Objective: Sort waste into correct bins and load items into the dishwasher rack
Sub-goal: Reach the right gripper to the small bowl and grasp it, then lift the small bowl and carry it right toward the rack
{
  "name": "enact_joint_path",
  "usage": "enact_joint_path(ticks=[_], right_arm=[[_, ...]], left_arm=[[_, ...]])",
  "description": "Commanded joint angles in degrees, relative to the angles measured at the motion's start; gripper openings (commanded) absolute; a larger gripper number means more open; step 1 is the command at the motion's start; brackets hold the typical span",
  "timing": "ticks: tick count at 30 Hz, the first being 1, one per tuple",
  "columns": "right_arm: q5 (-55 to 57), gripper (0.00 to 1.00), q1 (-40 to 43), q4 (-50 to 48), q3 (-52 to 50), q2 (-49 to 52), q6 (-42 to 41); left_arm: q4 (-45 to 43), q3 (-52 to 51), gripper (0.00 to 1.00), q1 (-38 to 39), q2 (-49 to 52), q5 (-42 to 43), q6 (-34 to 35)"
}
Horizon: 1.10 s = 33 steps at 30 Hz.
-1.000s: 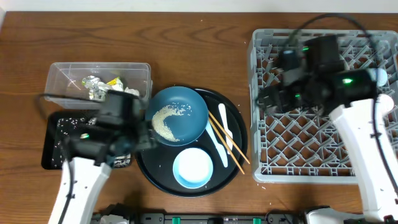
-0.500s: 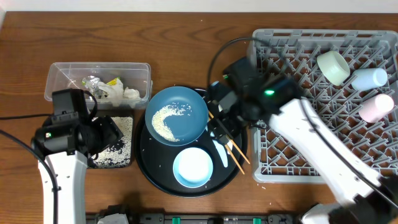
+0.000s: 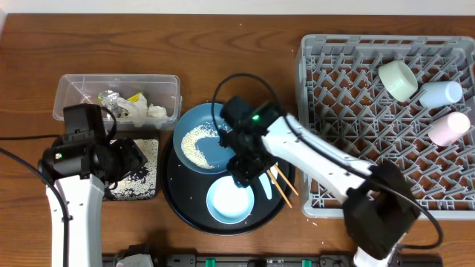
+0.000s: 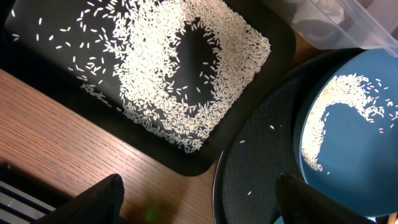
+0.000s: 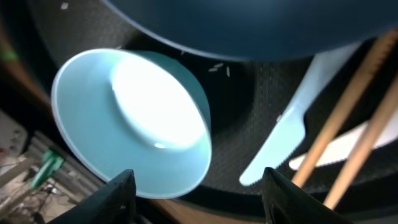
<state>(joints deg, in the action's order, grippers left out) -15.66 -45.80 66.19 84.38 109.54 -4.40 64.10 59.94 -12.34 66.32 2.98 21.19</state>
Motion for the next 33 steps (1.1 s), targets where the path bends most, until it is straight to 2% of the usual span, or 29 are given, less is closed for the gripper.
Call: enact_joint_path(ticks=[1, 11, 13, 15, 18, 21, 24, 29, 33], right_arm=[[2.2, 0.61, -1.8, -1.6, -2.1, 1.2, -3.0], [1.7, 0.61, -2.8, -13.8, -12.0, 1.3, -6.3], [1.7, 0.56, -3.0, -15.3, -13.0, 1.3, -7.3], [1.7, 0.46, -3.3, -16.2, -13.7, 1.3, -8.0], [1.7, 0.25, -3.9, -16.9, -14.1, 1.3, -8.5], [1.7, 0.15, -4.2, -16.8, -14.1, 1.3, -8.5], [1.7, 0.01, -4.1, -16.4, -14.1, 1.3, -8.9], [1.7, 0.01, -3.8, -13.0, -12.9, -0.6, -8.8], [2.2, 0.01, -2.7, -9.1, -10.1, -6.7, -6.6]], left_arm=[[0.1, 0.8, 0.79, -0.3, 0.3, -0.7, 0.1], [0.1, 0.8, 0.79, -0.3, 0.3, -0.7, 0.1], [0.1, 0.8, 0.79, -0.3, 0.3, -0.7, 0.1], [0.1, 0.7, 0.79, -0.3, 0.3, -0.7, 0.1], [0.1, 0.7, 0.79, -0.3, 0.3, -0.7, 0.1], [0.1, 0.7, 0.79, -0.3, 0.3, -0.7, 0.1], [0.1, 0.7, 0.8, -0.3, 0.3, -0.7, 0.1], [0.2, 0.7, 0.8, -0.3, 0.3, -0.7, 0.1], [0.1, 0.7, 0.8, -0.3, 0.3, -0.7, 0.1]])
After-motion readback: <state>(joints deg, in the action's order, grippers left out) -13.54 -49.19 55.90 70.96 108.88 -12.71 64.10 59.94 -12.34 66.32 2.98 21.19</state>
